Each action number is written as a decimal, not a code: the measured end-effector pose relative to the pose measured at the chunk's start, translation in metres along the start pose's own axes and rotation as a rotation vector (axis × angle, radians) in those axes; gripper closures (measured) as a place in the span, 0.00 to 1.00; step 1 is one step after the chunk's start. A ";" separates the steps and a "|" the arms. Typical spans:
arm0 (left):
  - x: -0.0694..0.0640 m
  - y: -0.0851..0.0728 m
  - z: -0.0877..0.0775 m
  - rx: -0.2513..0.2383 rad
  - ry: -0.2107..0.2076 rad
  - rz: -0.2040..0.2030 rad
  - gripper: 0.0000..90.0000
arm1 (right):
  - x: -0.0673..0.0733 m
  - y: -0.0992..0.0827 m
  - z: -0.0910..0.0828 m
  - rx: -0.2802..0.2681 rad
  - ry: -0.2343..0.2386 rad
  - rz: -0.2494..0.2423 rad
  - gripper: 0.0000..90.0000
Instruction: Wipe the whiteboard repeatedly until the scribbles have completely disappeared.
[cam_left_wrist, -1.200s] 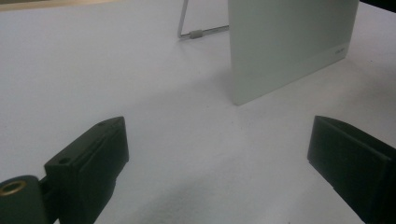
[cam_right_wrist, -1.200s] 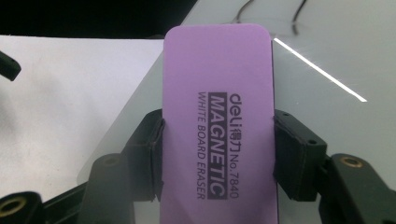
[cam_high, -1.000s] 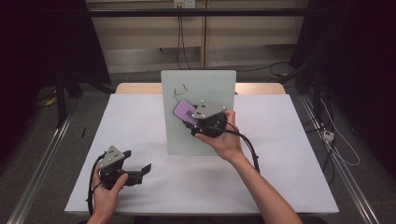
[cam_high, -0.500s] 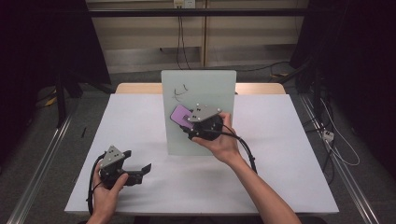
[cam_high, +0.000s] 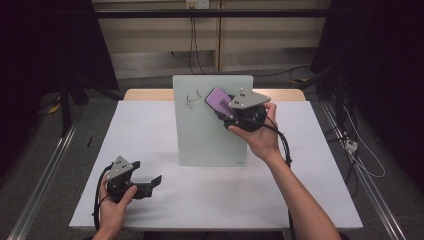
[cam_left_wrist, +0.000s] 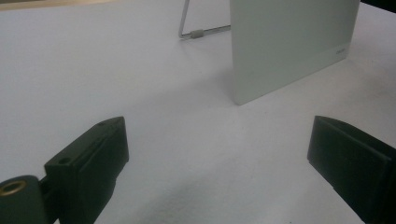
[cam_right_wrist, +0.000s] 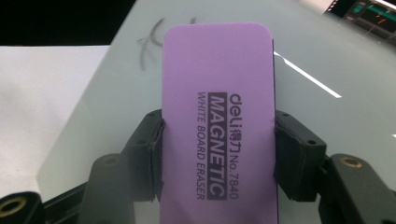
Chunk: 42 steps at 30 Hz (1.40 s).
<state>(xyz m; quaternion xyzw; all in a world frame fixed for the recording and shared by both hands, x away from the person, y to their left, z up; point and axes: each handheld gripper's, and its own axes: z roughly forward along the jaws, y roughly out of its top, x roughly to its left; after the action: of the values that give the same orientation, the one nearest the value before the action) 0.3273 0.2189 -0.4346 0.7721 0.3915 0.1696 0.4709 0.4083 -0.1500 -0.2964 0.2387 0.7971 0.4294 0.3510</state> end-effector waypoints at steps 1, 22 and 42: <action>0.000 0.000 0.000 0.003 0.002 0.001 0.06 | -0.003 0.003 -0.001 0.001 -0.011 -0.008 0.47; 0.000 0.001 0.000 0.003 -0.002 0.006 0.06 | 0.008 0.028 0.020 -0.030 -0.003 -0.022 0.46; 0.000 0.000 0.000 0.004 -0.003 0.009 0.06 | 0.072 0.024 0.062 0.069 0.108 -0.067 0.46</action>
<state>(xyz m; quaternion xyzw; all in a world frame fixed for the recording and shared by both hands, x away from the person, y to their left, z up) 0.3272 0.2187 -0.4342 0.7750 0.3878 0.1697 0.4693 0.4120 -0.0563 -0.3252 0.2003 0.8366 0.4021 0.3134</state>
